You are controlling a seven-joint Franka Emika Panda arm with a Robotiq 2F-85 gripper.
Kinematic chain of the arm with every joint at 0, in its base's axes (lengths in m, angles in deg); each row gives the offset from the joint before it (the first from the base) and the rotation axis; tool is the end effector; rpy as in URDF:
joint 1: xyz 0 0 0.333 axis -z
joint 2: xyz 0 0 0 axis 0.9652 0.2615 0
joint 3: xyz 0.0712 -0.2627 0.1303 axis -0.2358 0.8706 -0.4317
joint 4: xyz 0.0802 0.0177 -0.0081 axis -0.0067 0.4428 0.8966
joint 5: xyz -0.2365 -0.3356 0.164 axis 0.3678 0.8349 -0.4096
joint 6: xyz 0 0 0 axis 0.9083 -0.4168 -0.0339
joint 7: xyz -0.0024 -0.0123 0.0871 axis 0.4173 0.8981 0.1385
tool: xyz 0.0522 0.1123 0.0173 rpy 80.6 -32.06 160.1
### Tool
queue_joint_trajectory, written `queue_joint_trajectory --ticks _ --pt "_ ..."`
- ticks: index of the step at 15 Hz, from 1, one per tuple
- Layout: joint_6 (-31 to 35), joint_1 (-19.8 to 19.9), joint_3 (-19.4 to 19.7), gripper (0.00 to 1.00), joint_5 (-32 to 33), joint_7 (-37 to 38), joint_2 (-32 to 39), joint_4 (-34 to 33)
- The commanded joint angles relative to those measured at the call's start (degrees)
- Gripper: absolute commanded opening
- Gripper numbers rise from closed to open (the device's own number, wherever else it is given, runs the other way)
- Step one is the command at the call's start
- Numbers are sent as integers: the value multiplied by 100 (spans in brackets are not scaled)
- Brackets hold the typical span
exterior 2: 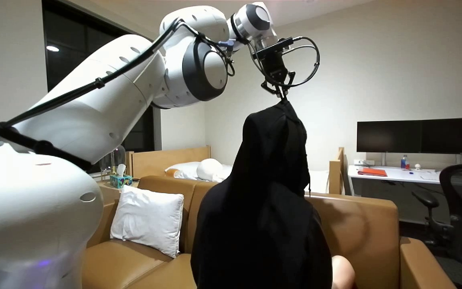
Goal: Put the hood of the hoodie on the head of the person.
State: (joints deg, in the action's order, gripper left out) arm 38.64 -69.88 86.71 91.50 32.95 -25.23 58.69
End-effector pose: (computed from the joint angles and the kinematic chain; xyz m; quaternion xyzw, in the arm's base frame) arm 0.6962 -0.1138 0.6817 0.9818 0.1185 0.0304 0.1455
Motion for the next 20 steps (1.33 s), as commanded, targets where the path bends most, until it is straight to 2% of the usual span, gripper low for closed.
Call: queue_joint_trajectory --ticks 1,2,3,5,6,16,20 --pt "-178 -26 94 7 -61 -44 225 -408" --pt "-178 -17 95 7 -61 -45 225 -408" --pt "-178 -5 97 2 -61 -46 225 -407" --pt "-260 21 100 2 -115 36 368 -440" --pt "-99 74 12 2 -81 84 210 2" --pt "-98 661 -2 2 -369 405 652 217" --pt "-108 752 10 2 -460 600 700 218"
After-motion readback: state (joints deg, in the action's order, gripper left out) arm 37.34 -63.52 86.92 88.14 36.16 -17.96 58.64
